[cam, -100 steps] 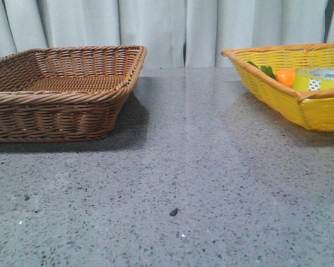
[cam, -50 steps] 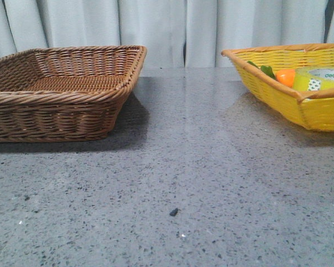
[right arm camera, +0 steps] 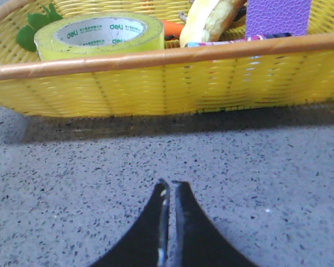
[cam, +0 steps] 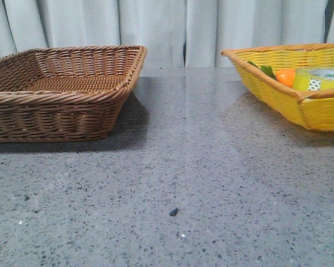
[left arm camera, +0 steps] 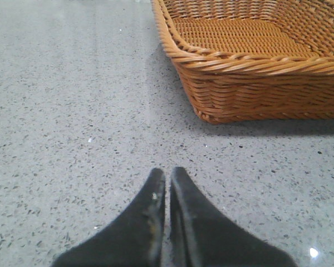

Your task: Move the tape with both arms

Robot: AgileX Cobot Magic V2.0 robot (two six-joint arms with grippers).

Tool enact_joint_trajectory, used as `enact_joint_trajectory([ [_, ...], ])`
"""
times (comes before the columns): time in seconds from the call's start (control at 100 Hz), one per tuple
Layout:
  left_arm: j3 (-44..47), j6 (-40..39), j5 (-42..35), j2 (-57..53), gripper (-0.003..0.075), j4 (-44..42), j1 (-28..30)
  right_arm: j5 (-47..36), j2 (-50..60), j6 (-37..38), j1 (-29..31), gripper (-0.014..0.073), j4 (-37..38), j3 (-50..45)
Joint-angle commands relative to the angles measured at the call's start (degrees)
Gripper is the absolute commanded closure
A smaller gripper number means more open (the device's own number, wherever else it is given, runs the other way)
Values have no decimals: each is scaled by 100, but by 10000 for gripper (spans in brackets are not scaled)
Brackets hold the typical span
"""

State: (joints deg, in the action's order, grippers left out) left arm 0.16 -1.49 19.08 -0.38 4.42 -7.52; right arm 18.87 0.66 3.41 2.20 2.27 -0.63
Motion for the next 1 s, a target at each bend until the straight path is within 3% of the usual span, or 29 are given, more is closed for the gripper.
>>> enact_joint_trajectory([
  [0.0, 56, -51, -272, -162, 741, -13, 19, -123, 103, -47, 37, 668, 3, -124],
  [0.6, 56, -51, -441, -162, 741, -70, 19, -173, 103, -47, 37, 668, -71, -124],
  [0.86, 56, -51, -1631, -162, 741, -81, 19, -1682, 103, -47, 37, 668, -552, -124],
  [0.99, 56, -51, -1716, -162, 741, -67, 19, -1978, 103, -47, 37, 668, -552, -124],
])
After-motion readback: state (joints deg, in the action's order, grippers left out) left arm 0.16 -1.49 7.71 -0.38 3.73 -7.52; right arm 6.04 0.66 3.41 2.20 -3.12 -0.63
